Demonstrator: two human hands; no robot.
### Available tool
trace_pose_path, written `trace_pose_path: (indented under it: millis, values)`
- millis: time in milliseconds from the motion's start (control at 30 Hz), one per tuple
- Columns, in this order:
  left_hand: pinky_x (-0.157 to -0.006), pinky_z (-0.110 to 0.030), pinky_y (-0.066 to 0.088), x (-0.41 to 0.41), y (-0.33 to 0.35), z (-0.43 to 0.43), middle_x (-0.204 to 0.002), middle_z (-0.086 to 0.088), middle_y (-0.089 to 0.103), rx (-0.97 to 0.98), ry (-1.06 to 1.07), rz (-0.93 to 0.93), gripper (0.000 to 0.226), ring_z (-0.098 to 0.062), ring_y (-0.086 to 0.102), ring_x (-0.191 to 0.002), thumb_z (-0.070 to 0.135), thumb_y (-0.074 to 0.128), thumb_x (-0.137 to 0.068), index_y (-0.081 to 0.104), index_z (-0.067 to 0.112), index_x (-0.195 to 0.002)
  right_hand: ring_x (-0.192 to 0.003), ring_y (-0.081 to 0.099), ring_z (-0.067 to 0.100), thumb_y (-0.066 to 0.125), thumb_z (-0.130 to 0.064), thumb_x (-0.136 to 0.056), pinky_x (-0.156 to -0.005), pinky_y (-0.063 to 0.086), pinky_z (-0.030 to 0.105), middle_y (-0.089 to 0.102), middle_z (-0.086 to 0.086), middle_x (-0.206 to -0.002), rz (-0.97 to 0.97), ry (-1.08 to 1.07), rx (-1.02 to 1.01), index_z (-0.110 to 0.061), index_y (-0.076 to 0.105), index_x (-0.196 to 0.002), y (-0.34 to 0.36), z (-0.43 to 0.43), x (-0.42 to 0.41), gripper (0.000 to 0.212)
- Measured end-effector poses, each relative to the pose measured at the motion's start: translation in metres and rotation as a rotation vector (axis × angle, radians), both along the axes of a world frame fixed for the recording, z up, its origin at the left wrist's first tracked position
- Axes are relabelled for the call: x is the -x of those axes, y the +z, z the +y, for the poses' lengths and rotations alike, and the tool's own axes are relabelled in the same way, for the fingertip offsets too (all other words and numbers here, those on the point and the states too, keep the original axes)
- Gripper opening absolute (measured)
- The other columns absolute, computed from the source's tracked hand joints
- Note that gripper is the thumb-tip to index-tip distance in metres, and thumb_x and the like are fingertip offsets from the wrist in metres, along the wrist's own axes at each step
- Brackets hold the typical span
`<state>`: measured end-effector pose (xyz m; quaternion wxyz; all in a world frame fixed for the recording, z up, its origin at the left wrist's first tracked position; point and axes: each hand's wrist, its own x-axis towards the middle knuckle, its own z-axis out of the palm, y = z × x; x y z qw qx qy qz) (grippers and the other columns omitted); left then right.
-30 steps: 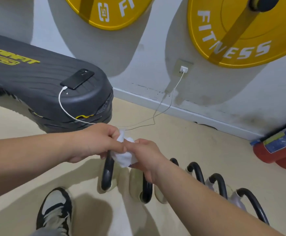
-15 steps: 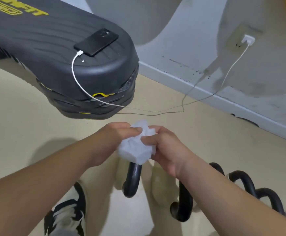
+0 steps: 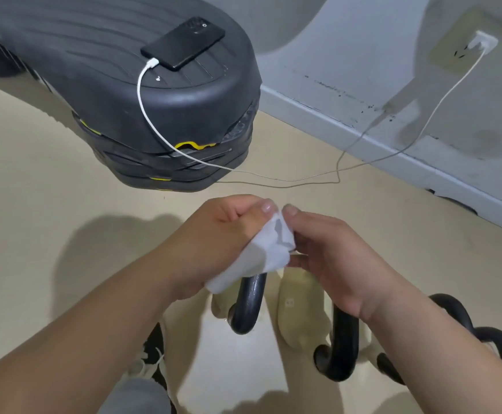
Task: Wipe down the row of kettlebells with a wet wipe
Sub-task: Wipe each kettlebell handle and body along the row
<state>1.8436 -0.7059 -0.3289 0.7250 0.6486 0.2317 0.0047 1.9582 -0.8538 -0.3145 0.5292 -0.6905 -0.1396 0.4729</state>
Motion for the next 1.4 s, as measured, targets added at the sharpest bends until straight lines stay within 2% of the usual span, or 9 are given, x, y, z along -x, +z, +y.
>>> trace_pose_path:
  millis: [233, 333, 500, 667, 867, 967, 1133, 1233, 1400]
  values:
    - [-0.062, -0.027, 0.050, 0.001, 0.009, 0.003, -0.070, 0.008, 0.071, -0.089, 0.047, 0.076, 0.038, -0.017, 0.067, -0.063, 0.053, 0.060, -0.098, 0.074, 0.028, -0.074, -0.073, 0.054, 0.027, 0.053, -0.059, -0.100, -0.084, 0.046, 0.040, 0.058, 0.030, -0.075, -0.159, -0.048, 0.035, 0.006, 0.066, -0.084, 0.000, -0.006, 0.010, 0.069]
    - [-0.060, -0.029, 0.041, 0.001, 0.005, 0.005, -0.063, 0.005, 0.060, -0.019, 0.051, 0.205, 0.036, -0.019, 0.056, -0.059, 0.049, 0.067, -0.075, 0.062, 0.014, -0.070, -0.086, 0.065, 0.026, 0.060, -0.050, -0.094, -0.076, 0.049, 0.035, 0.070, 0.012, -0.092, 0.167, -0.022, -0.035, -0.005, 0.075, -0.109, 0.009, -0.007, 0.012, 0.050]
    - [-0.060, -0.027, 0.041, 0.003, -0.002, 0.013, -0.062, 0.005, 0.059, -0.092, 0.035, 0.296, 0.022, -0.018, 0.055, -0.059, 0.032, 0.069, -0.086, 0.061, 0.019, -0.070, -0.087, 0.071, 0.031, 0.059, -0.023, -0.096, -0.071, 0.051, 0.038, 0.074, 0.028, -0.111, 0.101, -0.008, 0.077, -0.011, 0.076, -0.115, -0.001, -0.010, 0.014, 0.028]
    - [-0.054, -0.024, 0.038, -0.007, -0.012, 0.017, -0.069, 0.010, 0.059, -0.418, 0.019, 0.334, 0.028, -0.012, 0.058, -0.066, 0.050, 0.064, -0.095, 0.068, 0.025, -0.084, -0.061, 0.062, 0.027, 0.055, -0.054, -0.102, -0.063, 0.050, 0.038, 0.068, 0.010, -0.067, -0.213, -0.074, 0.370, -0.004, 0.068, -0.082, -0.017, 0.000, 0.004, 0.055]
    - [-0.106, -0.046, 0.045, -0.005, -0.041, 0.012, -0.146, -0.004, 0.047, -1.036, 0.164, 0.337, 0.054, -0.029, 0.045, -0.131, 0.051, 0.059, -0.094, 0.058, 0.017, -0.136, -0.137, 0.050, 0.014, 0.050, -0.046, -0.105, -0.114, 0.042, 0.034, 0.050, -0.006, -0.152, -0.579, -0.204, 0.454, -0.025, 0.048, -0.150, -0.028, 0.009, 0.012, 0.050]
    - [-0.115, -0.027, 0.030, 0.002, -0.051, -0.023, -0.159, 0.000, 0.036, -0.780, 0.082, 0.286, 0.052, -0.020, 0.039, -0.143, 0.045, 0.046, -0.104, 0.046, 0.020, -0.150, -0.135, 0.047, -0.006, 0.047, -0.041, -0.108, -0.110, 0.036, 0.014, 0.051, -0.025, -0.148, -0.385, -0.235, 0.294, -0.036, 0.051, -0.147, -0.024, 0.007, 0.038, 0.040]
    - [-0.104, -0.018, 0.038, -0.017, -0.036, -0.063, -0.143, 0.008, 0.061, 0.826, 0.302, 0.088, 0.057, -0.003, 0.054, -0.131, 0.060, 0.033, -0.105, 0.055, 0.026, -0.144, -0.135, 0.053, 0.001, 0.047, -0.058, -0.103, -0.121, 0.035, 0.034, 0.058, -0.015, -0.150, 0.124, -0.352, 0.067, -0.034, 0.062, -0.138, -0.042, 0.021, 0.066, 0.045]
    - [-0.080, -0.003, 0.047, -0.039, -0.045, -0.048, -0.131, -0.002, 0.064, 0.507, 0.322, 0.117, 0.050, -0.007, 0.061, -0.112, 0.044, 0.028, -0.111, 0.051, 0.015, -0.145, -0.135, 0.047, -0.001, 0.041, -0.059, -0.106, -0.125, 0.022, 0.031, 0.062, -0.022, -0.131, 0.311, -0.430, 0.034, -0.037, 0.066, -0.124, -0.040, 0.036, 0.041, 0.038]
    - [-0.070, -0.027, 0.046, -0.075, -0.061, -0.011, -0.091, -0.008, 0.066, 0.123, 0.145, 0.331, 0.036, -0.022, 0.060, -0.080, 0.032, 0.037, -0.106, 0.064, 0.009, -0.110, -0.096, 0.071, 0.021, 0.035, -0.049, -0.110, -0.092, 0.053, 0.038, 0.077, 0.006, -0.099, 0.317, -0.336, 0.149, -0.016, 0.066, -0.096, -0.054, 0.070, -0.016, 0.048]
